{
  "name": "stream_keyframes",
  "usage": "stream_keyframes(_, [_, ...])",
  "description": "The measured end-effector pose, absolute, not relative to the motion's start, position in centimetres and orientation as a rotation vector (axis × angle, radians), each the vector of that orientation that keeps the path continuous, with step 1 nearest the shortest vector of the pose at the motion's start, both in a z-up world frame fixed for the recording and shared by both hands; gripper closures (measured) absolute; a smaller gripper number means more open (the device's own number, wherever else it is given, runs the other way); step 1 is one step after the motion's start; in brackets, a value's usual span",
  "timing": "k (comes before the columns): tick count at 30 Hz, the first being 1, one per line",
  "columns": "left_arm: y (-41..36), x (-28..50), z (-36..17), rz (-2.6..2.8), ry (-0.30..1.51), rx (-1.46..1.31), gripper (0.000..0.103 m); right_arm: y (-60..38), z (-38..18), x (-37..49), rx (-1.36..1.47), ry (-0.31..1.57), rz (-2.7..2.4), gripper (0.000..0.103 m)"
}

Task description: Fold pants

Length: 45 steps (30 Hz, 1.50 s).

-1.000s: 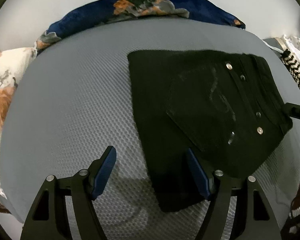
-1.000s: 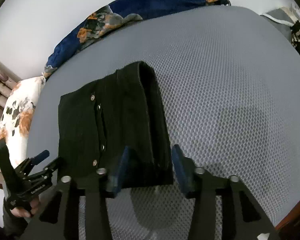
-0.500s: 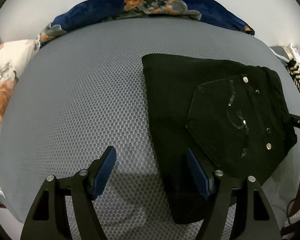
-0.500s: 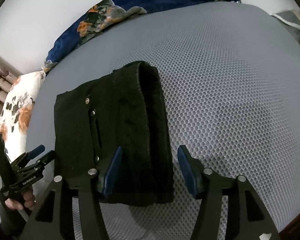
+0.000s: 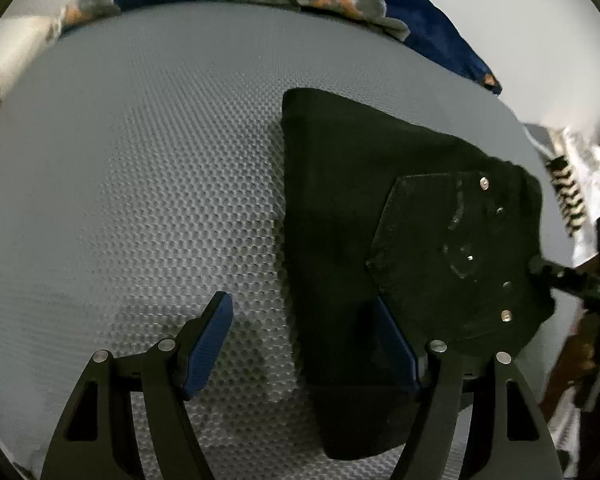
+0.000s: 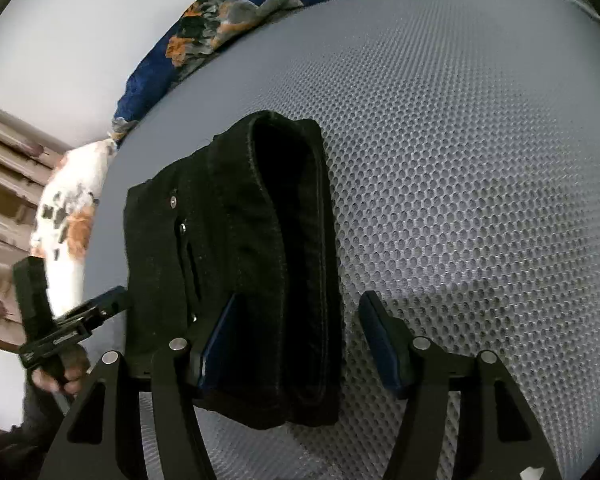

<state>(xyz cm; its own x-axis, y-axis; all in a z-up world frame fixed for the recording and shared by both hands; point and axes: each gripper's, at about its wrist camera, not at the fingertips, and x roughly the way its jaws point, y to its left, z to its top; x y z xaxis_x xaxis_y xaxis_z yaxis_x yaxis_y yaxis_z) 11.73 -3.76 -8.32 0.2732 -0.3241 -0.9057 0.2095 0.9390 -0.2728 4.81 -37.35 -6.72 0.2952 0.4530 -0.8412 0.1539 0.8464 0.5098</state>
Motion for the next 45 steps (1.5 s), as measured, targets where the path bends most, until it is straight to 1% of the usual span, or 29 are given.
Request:
stream_keyframes(5, [-3.0,12.4,-8.9,-0.414,1.275,-0.193,0.030,-38.6,-7.8,4.8,0.657,1.284,0.300,0.042])
stream_keyframes(15, [-2.3,13.1,-10.2,-0.568,1.313,-0.407,0.030,-41.2,-9.6,5.4,0.877,1.276,0.388,0.044])
stream_keyframes(19, [-2.0,13.4,-10.7,-0.608,1.323,-0.468,0.030,-41.6,-10.0,5.5,0.904,1.279,0.442,0.044])
stream_keyframes(28, [-1.8,14.4,-10.9,-0.674,1.313,-0.510,0.030,-40.5,-10.8,7.0,0.903,1.293,0.547,0.046])
stream_keyframes(38, [-3.6,14.8,-10.7,-0.653,1.272,-0.485,0.030,-38.9,-11.0,7.8,0.903,1.248,0.545,0.048])
stream_keyframes(40, [-4.3,14.9,-10.5,-0.632,1.271,-0.472,0.031,-38.6,-10.9,7.7,0.902,1.239,0.524,0.050])
stream_keyframes(41, [-5.1,15.0,-10.4,-0.617,1.266,-0.453,0.032,-38.5,-10.8,7.6,0.894,1.236,0.503,0.054])
stream_keyframes(42, [-6.0,14.9,-10.2,-0.589,1.256,-0.410,0.037,-38.3,-10.6,7.4,0.884,1.232,0.486,0.059])
stream_keyframes(43, [-6.3,14.8,-10.1,-0.569,1.248,-0.375,0.044,-38.3,-10.4,7.1,0.878,1.228,0.471,0.061])
stream_keyframes(45, [-7.3,14.4,-9.7,-0.538,1.227,-0.299,0.051,-38.2,-10.2,6.8,0.893,1.219,0.445,0.069])
